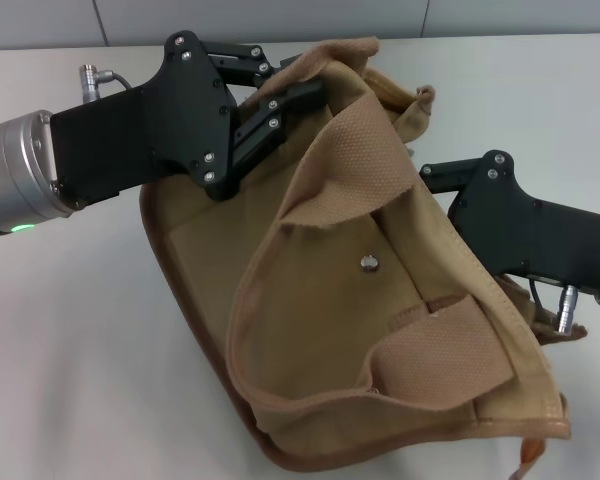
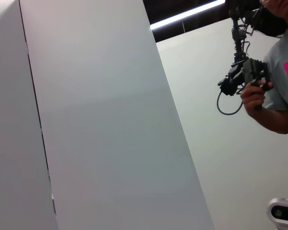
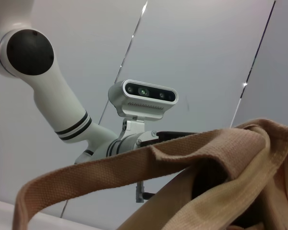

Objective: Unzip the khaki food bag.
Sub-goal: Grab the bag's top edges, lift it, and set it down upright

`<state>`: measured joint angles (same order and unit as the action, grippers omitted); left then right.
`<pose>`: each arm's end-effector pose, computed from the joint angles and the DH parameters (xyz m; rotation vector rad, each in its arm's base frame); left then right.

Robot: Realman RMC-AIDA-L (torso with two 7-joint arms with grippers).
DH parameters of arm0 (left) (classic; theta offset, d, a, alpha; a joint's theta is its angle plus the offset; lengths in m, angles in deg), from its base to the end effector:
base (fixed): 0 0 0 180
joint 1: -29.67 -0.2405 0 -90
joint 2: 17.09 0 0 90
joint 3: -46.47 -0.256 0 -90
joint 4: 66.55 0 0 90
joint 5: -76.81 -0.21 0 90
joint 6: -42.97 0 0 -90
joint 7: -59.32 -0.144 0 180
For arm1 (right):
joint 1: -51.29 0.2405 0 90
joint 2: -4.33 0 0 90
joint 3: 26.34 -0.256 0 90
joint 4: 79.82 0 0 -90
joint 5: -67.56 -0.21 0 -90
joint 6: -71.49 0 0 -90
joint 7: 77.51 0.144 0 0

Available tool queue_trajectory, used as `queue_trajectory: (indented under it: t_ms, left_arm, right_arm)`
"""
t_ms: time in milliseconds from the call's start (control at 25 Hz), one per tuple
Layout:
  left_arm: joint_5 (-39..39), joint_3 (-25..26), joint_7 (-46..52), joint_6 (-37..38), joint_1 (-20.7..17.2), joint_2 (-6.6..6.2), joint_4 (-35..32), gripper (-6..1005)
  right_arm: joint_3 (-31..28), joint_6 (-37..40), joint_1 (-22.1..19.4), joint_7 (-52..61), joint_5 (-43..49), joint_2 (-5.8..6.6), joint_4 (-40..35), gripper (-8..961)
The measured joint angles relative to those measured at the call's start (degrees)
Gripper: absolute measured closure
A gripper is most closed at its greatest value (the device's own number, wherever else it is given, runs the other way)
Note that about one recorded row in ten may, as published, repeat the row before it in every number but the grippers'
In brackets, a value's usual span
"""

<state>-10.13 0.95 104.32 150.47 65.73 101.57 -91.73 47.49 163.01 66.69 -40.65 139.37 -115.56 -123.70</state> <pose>-0.1804 0.3187 0.0087 -2.5033 0.2839 -1.3923 0.2177 0.2741 -0.0172 -2.4755 -0.3649 1.0507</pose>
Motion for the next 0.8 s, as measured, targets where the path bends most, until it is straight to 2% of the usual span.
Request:
queue_trajectory:
  t_ms: [360,440,800]
  left_arm:
    - [0.0,0.0,0.0,0.2,0.0,-0.04,0.0,911]
    - [0.1,0.0,0.0,0.3,0.0,-0.06,0.0,911]
    - [0.3,0.0,0.0,0.6,0.0,-0.06,0.0,911]
  right_arm:
    - [0.6,-0.1,1.0,1.4,0.2,0.25,0.4,649]
    - [0.7,-0.5,1.2,3.0,0.3,0.36,0.4,533]
    - [0.5,-1.7,2.0,8.5,0.4,0.59,-0.1,604]
